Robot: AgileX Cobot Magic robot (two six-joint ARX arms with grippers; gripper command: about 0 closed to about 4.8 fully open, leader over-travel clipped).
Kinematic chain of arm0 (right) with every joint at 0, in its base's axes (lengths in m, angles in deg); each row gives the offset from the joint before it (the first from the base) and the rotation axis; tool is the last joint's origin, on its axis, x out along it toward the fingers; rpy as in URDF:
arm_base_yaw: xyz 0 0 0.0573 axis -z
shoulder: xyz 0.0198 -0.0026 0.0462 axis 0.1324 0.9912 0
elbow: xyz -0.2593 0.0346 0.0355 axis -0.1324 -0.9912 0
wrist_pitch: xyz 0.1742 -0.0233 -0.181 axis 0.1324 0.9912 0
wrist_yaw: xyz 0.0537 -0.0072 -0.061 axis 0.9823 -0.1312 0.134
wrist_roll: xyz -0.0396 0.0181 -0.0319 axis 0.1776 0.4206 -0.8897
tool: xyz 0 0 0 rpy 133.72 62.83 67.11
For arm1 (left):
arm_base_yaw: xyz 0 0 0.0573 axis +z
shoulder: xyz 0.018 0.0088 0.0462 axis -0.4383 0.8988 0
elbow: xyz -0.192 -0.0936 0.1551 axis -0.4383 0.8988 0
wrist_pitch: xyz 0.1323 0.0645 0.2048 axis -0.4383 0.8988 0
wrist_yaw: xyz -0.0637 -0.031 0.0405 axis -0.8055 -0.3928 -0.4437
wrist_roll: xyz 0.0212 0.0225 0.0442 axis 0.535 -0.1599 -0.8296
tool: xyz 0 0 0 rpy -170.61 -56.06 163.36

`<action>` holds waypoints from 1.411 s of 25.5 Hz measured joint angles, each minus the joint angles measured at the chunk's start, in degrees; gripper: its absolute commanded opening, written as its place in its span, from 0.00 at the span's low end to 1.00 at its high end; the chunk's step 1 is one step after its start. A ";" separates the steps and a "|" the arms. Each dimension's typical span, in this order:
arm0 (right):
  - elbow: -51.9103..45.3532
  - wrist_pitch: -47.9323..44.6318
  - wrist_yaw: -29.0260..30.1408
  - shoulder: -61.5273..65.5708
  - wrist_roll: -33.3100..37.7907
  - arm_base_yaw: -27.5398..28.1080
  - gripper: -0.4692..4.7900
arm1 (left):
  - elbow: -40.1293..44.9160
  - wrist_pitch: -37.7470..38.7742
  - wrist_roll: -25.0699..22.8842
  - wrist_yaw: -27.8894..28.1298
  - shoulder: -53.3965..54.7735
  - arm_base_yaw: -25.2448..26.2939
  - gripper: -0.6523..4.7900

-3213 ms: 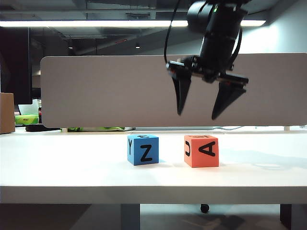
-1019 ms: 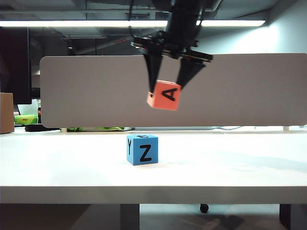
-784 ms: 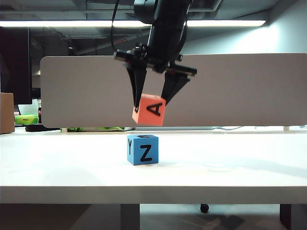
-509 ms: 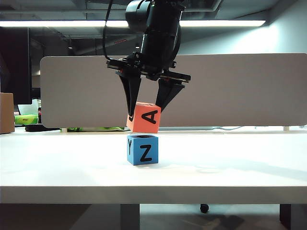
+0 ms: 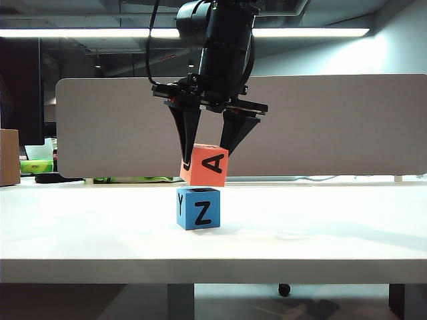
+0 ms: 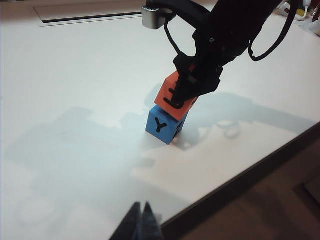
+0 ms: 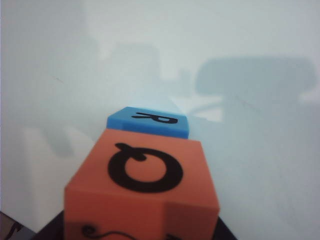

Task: Stack the letter block on the right onto the letter block on the left.

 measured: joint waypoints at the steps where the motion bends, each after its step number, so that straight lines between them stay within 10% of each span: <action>1: 0.00 -0.02 0.00 0.00 0.00 0.00 0.67 | 0.00 0.00 0.00 0.00 0.00 0.00 0.11; 20: 5.84 -2.91 1.75 0.44 -0.04 -0.79 0.84 | 0.00 -0.02 -0.07 0.02 0.00 0.00 0.11; 22: 9.05 -0.48 -1.14 0.42 -0.81 -1.22 0.70 | 0.00 0.00 -0.17 1.68 0.00 0.00 0.11; 25: 10.58 4.20 -6.23 -0.85 -4.31 -1.99 0.14 | 0.00 -2.60 0.13 4.92 0.04 0.02 0.11; 36: 10.67 -7.15 -7.87 -12.63 -9.94 -9.60 0.08 | 0.00 -9.84 0.66 12.22 -5.70 0.04 0.11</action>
